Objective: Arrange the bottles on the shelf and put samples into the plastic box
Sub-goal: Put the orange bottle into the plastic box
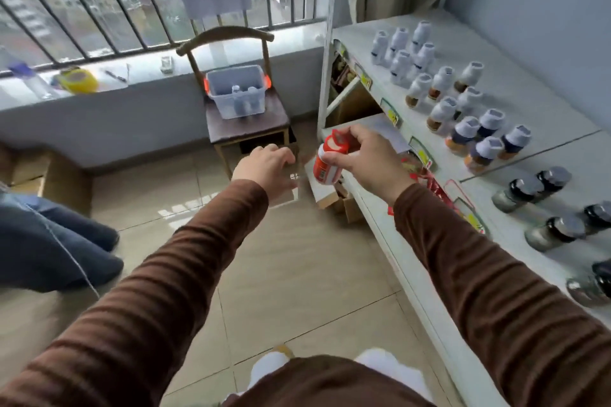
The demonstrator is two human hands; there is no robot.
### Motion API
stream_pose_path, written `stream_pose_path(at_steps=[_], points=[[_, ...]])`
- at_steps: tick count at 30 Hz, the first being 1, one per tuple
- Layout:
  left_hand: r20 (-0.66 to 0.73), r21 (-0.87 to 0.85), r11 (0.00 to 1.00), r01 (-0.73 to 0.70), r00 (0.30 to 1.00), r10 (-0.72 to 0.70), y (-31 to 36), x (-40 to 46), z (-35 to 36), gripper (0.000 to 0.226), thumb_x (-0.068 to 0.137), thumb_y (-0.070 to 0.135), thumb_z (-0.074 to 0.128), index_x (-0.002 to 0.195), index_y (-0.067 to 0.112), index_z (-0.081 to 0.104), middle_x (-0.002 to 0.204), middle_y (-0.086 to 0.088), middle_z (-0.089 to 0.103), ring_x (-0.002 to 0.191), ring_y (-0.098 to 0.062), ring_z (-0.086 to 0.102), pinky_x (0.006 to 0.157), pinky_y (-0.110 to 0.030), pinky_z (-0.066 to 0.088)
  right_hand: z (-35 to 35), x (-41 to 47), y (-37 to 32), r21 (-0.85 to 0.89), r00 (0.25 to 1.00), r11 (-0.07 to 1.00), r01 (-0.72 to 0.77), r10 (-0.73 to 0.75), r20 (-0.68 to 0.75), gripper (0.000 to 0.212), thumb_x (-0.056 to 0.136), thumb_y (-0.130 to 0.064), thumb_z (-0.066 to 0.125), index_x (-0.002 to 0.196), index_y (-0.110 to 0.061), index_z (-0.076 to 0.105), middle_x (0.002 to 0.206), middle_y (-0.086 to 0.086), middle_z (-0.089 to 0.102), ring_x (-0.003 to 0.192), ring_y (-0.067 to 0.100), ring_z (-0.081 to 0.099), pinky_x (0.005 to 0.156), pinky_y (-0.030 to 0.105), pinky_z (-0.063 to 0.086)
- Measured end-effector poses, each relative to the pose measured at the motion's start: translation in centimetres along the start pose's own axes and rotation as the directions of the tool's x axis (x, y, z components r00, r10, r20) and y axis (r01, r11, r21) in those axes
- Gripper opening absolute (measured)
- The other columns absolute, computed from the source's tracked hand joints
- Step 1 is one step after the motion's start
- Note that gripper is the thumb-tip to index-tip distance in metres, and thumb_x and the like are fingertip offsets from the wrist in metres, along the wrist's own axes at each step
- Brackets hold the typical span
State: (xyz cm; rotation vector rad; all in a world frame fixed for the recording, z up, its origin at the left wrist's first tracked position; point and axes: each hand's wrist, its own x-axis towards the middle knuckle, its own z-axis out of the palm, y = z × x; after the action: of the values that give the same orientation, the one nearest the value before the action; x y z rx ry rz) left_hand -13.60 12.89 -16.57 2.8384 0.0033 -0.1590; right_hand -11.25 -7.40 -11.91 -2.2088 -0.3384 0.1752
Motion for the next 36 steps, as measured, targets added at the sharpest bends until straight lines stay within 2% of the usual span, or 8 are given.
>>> stream_pose_path(at_steps=[4,8,15,19,25,31,33,36], points=[[0.001,-0.018,0.998,0.066,0.998,-0.066,-5.6,3.0,-1.0,0.050,0.079,0.045,0.070,0.123,0.029,0.056,0.122,0.000,0.055,0.117,-0.023,0.049,0.095,-0.041,0.045,4.1,5.1,-1.7,-0.015,0.999,1.000,0.009,-0.008,0.041,0.037,0.079,-0.035,0.078,0.110,-0.021,0.062,0.102,-0.006,0.064,0.097,0.015,0.060,0.088,0.031,0.051],[0.028,-0.030,0.994,0.103,0.994,-0.102,-9.9,7.5,-0.8,0.049,0.080,0.045,0.068,0.125,0.030,0.055,0.124,0.002,0.054,0.118,-0.022,0.048,0.096,-0.040,0.045,7.4,11.6,-1.7,-0.030,0.997,1.000,-0.009,0.012,0.083,0.037,0.080,-0.036,0.077,0.111,-0.024,0.059,0.106,-0.006,0.062,0.100,0.015,0.058,0.092,0.038,0.053],[0.114,-0.033,0.981,0.190,0.976,-0.185,-17.0,18.2,-1.0,0.047,0.081,0.043,0.067,0.124,0.028,0.056,0.126,0.001,0.055,0.119,-0.022,0.049,0.097,-0.039,0.045,12.0,25.2,0.1,-0.021,0.990,0.999,-0.049,0.051,0.135,0.038,0.077,-0.038,0.079,0.108,-0.029,0.058,0.108,-0.007,0.061,0.100,0.015,0.059,0.092,0.041,0.054],[0.131,-0.016,0.969,0.247,0.961,-0.243,-20.7,24.6,-2.6,0.045,0.082,0.043,0.066,0.123,0.028,0.056,0.124,0.002,0.055,0.116,-0.022,0.049,0.095,-0.039,0.045,14.4,33.5,-0.2,-0.044,0.984,0.997,-0.056,0.062,0.169,0.038,0.076,-0.037,0.081,0.106,-0.028,0.059,0.109,-0.003,0.056,0.099,0.015,0.058,0.092,0.038,0.054],[0.154,-0.009,0.960,0.280,0.949,-0.276,-27.7,32.7,-4.2,0.047,0.081,0.046,0.066,0.122,0.026,0.054,0.124,0.001,0.054,0.117,-0.023,0.049,0.097,-0.041,0.045,18.5,44.6,-2.0,-0.064,0.965,0.994,-0.089,0.102,0.241,0.041,0.078,-0.035,0.079,0.112,-0.024,0.059,0.113,-0.001,0.061,0.102,0.015,0.058,0.093,0.033,0.051],[0.154,-0.036,0.963,0.269,0.953,-0.261,-35.4,41.5,-5.4,0.050,0.083,0.038,0.066,0.127,0.021,0.049,0.128,-0.003,0.052,0.119,-0.026,0.047,0.100,-0.044,0.043,24.6,54.8,-2.6,-0.078,0.953,0.983,-0.166,0.180,0.245,0.042,0.075,-0.038,0.080,0.110,-0.027,0.059,0.111,-0.001,0.066,0.103,0.020,0.060,0.096,0.040,0.051],[0.161,-0.054,0.964,0.260,0.955,-0.248,-37.9,43.8,-5.3,0.050,0.084,0.035,0.066,0.128,0.020,0.048,0.128,-0.005,0.051,0.120,-0.026,0.046,0.102,-0.043,0.041,26.4,57.6,-3.0,-0.078,0.945,0.977,-0.197,0.211,0.251,0.048,0.075,-0.037,0.080,0.115,-0.028,0.056,0.114,-0.001,0.063,0.104,0.019,0.060,0.097,0.036,0.051],[0.191,-0.049,0.968,0.248,0.953,-0.234,-41.6,47.4,-4.9,0.050,0.084,0.031,0.065,0.129,0.019,0.048,0.127,-0.005,0.050,0.118,-0.027,0.045,0.100,-0.041,0.041,29.1,61.6,-3.2,-0.098,0.930,0.965,-0.243,0.261,0.259,0.042,0.077,-0.034,0.080,0.111,-0.027,0.055,0.107,-0.007,0.059,0.101,0.016,0.059,0.093,0.031,0.049]])
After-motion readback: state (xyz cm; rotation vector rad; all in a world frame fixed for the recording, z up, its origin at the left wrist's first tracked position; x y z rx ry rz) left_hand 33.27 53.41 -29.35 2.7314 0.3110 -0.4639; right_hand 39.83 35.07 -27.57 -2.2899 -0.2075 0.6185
